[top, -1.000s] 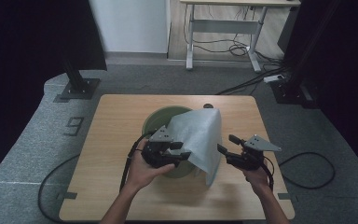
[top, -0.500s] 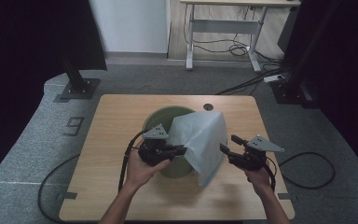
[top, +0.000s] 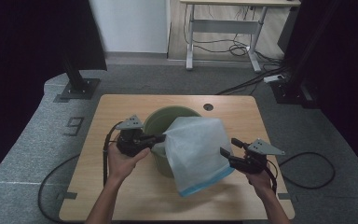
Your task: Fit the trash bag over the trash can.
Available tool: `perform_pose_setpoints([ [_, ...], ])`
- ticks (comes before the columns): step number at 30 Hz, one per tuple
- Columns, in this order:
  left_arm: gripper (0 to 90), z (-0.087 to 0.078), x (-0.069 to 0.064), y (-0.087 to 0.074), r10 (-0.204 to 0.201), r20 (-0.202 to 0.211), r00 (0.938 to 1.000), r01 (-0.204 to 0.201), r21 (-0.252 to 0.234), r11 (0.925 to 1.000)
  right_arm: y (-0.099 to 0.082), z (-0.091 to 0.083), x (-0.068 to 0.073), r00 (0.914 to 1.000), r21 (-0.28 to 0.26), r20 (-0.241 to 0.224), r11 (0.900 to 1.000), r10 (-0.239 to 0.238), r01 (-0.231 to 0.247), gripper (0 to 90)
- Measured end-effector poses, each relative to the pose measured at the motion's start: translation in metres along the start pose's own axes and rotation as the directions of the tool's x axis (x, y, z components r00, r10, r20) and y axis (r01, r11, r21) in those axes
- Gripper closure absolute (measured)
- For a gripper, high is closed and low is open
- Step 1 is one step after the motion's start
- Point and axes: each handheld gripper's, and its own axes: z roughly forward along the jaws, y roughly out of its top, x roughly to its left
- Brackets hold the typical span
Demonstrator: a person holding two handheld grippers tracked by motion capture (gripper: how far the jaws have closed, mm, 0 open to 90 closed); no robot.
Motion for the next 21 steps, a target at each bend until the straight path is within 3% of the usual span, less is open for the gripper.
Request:
perform_pose_setpoints([
  [6, 89.8, -0.009, 0.019, -0.01, -0.065, -0.017, 0.9977, 0.065, -0.024, 0.9976, -0.011, -0.006, 0.004, 0.9988, -0.027, -0.05, 0.9996, -0.001, 0.0, 33.2],
  [12, 89.8, -0.009, 0.023, -0.013, -0.078, -0.019, 0.9968, 0.078, -0.027, 0.9966, -0.024, -0.005, 0.01, 0.9955, -0.007, -0.095, 1.0, -0.006, 0.005, 35.6],
  [18, 89.7, -0.009, 0.023, -0.012, -0.077, -0.02, 0.9968, 0.076, -0.027, 0.9967, -0.029, -0.001, 0.012, 0.9891, 0.007, -0.147, 0.9999, -0.006, 0.007, 56.2],
  [21, 89.7, -0.007, 0.021, -0.013, -0.075, -0.019, 0.997, 0.075, -0.035, 0.9966, -0.03, 0.001, 0.014, 0.9889, 0.025, -0.148, 0.9996, -0.013, 0.017, 68.8],
])
